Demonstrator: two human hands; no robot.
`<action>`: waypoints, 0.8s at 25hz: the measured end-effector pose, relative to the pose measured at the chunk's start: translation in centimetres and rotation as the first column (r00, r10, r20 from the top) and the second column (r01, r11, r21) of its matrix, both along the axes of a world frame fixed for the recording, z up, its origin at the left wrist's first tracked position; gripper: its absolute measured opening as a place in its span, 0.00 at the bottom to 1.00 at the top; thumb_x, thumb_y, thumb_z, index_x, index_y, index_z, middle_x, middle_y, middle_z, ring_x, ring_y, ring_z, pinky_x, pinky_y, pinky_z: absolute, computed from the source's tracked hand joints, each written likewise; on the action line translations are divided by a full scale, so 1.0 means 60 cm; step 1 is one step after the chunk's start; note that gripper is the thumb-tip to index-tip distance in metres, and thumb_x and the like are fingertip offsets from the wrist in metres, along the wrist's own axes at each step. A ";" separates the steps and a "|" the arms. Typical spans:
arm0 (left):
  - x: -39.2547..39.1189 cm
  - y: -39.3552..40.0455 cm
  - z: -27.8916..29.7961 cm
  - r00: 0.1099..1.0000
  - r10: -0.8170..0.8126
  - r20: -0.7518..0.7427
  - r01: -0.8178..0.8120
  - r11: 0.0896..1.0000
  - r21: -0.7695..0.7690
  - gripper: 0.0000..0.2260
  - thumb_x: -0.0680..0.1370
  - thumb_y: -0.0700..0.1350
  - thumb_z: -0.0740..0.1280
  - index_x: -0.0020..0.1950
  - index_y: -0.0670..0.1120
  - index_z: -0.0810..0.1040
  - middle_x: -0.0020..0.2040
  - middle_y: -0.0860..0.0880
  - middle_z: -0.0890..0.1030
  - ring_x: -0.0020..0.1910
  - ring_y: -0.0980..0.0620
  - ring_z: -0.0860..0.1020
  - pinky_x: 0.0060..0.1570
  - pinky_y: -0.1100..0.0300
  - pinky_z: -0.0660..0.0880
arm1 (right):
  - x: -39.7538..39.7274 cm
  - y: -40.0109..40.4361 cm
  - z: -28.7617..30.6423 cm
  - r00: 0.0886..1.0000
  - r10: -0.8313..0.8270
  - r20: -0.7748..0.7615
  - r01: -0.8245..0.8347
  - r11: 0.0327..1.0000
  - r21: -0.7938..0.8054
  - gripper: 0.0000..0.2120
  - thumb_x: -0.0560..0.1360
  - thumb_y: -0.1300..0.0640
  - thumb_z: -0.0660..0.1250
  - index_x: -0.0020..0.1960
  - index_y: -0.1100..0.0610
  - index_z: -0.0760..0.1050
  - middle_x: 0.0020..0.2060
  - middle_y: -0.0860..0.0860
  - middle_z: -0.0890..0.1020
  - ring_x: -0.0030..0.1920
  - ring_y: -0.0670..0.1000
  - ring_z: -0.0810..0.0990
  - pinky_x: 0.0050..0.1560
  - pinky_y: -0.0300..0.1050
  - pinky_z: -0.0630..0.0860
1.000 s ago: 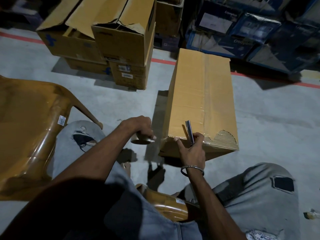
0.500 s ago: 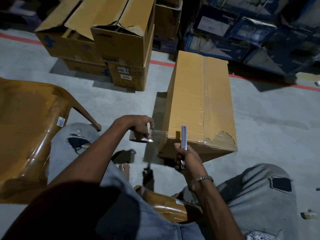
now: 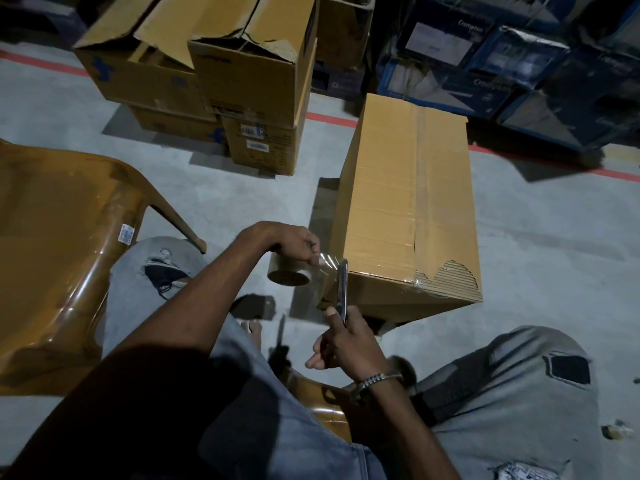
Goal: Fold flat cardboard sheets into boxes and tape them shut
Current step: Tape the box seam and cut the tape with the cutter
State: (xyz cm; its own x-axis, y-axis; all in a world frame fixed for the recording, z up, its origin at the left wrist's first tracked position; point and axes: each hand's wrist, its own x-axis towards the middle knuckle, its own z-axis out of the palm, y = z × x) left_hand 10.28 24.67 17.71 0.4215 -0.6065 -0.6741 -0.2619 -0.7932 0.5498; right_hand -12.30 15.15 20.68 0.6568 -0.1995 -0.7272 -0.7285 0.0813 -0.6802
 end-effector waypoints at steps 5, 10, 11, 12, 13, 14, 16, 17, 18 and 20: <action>0.001 0.001 -0.005 0.998 -0.034 0.045 0.036 0.998 -0.047 0.06 0.82 0.45 0.69 0.57 0.45 0.83 0.47 0.54 0.78 0.47 0.52 0.75 0.44 0.59 0.71 | -0.001 0.011 -0.011 0.988 0.152 0.037 -0.113 0.856 -0.505 0.19 0.84 0.38 0.55 0.47 0.52 0.72 0.36 0.57 0.83 0.30 0.57 0.84 0.33 0.55 0.83; -0.001 -0.003 -0.006 0.997 -0.037 0.063 0.040 0.998 -0.046 0.09 0.82 0.46 0.70 0.58 0.43 0.82 0.43 0.53 0.79 0.43 0.53 0.75 0.40 0.61 0.71 | 0.005 0.012 -0.009 0.959 0.281 -0.042 -0.201 0.567 -0.799 0.22 0.82 0.36 0.54 0.45 0.51 0.76 0.35 0.51 0.81 0.38 0.57 0.81 0.38 0.51 0.79; 0.000 -0.003 -0.007 0.997 -0.040 0.068 0.043 0.998 -0.047 0.09 0.82 0.46 0.71 0.58 0.43 0.82 0.43 0.54 0.78 0.42 0.54 0.75 0.39 0.61 0.71 | 0.007 0.014 -0.006 0.955 0.290 -0.067 -0.223 0.550 -0.805 0.21 0.82 0.36 0.55 0.46 0.51 0.77 0.37 0.51 0.82 0.39 0.57 0.81 0.40 0.51 0.80; 0.000 -0.004 -0.006 0.997 -0.043 0.071 0.046 0.998 -0.047 0.09 0.82 0.46 0.71 0.58 0.42 0.83 0.43 0.54 0.78 0.41 0.55 0.75 0.39 0.61 0.70 | 0.008 0.017 -0.005 0.950 0.297 -0.098 -0.249 0.530 -0.810 0.21 0.82 0.37 0.55 0.48 0.51 0.78 0.39 0.52 0.83 0.41 0.58 0.82 0.41 0.50 0.80; 0.000 -0.004 -0.006 0.996 -0.049 0.073 0.052 0.998 -0.046 0.08 0.82 0.46 0.71 0.58 0.42 0.83 0.43 0.55 0.78 0.41 0.57 0.74 0.39 0.62 0.70 | 0.010 0.020 -0.003 0.945 0.303 -0.122 -0.269 0.509 -0.818 0.21 0.82 0.37 0.56 0.50 0.51 0.79 0.41 0.53 0.84 0.44 0.59 0.82 0.42 0.49 0.79; 0.001 -0.005 -0.007 0.996 -0.053 0.073 0.056 0.997 -0.044 0.08 0.82 0.46 0.71 0.58 0.43 0.83 0.43 0.55 0.78 0.41 0.58 0.74 0.39 0.62 0.70 | 0.010 0.021 -0.003 0.941 0.306 -0.145 -0.287 0.492 -0.822 0.21 0.82 0.38 0.56 0.52 0.51 0.80 0.44 0.54 0.84 0.46 0.59 0.83 0.43 0.48 0.77; 0.003 -0.005 -0.009 0.996 -0.055 0.075 0.058 0.998 -0.038 0.07 0.82 0.45 0.71 0.57 0.44 0.84 0.43 0.56 0.79 0.41 0.59 0.74 0.38 0.62 0.69 | 0.013 0.023 0.001 0.932 0.310 -0.189 -0.321 0.462 -0.826 0.21 0.83 0.39 0.56 0.56 0.52 0.80 0.49 0.55 0.84 0.51 0.60 0.83 0.44 0.48 0.74; 0.003 -0.005 -0.009 0.996 -0.054 0.076 0.057 0.998 -0.036 0.06 0.81 0.45 0.71 0.57 0.45 0.84 0.43 0.57 0.79 0.41 0.60 0.74 0.38 0.62 0.69 | 0.016 0.023 0.003 0.926 0.313 -0.211 -0.341 0.451 -0.825 0.21 0.83 0.40 0.56 0.57 0.53 0.80 0.51 0.56 0.84 0.52 0.60 0.82 0.45 0.48 0.73; 0.002 -0.005 -0.008 0.996 -0.053 0.078 0.056 0.998 -0.037 0.06 0.82 0.45 0.71 0.56 0.45 0.84 0.43 0.57 0.79 0.41 0.60 0.74 0.38 0.62 0.69 | 0.019 0.024 0.003 0.919 0.317 -0.233 -0.360 0.438 -0.824 0.21 0.83 0.40 0.56 0.57 0.53 0.80 0.52 0.56 0.84 0.53 0.61 0.82 0.46 0.48 0.74; 0.002 -0.007 -0.010 0.995 -0.056 0.084 0.060 0.997 -0.046 0.06 0.82 0.45 0.71 0.56 0.44 0.84 0.43 0.58 0.79 0.41 0.59 0.75 0.36 0.65 0.69 | 0.025 0.027 0.003 0.914 0.315 -0.257 -0.376 0.416 -0.828 0.21 0.83 0.41 0.56 0.57 0.54 0.80 0.52 0.56 0.84 0.54 0.61 0.83 0.46 0.48 0.74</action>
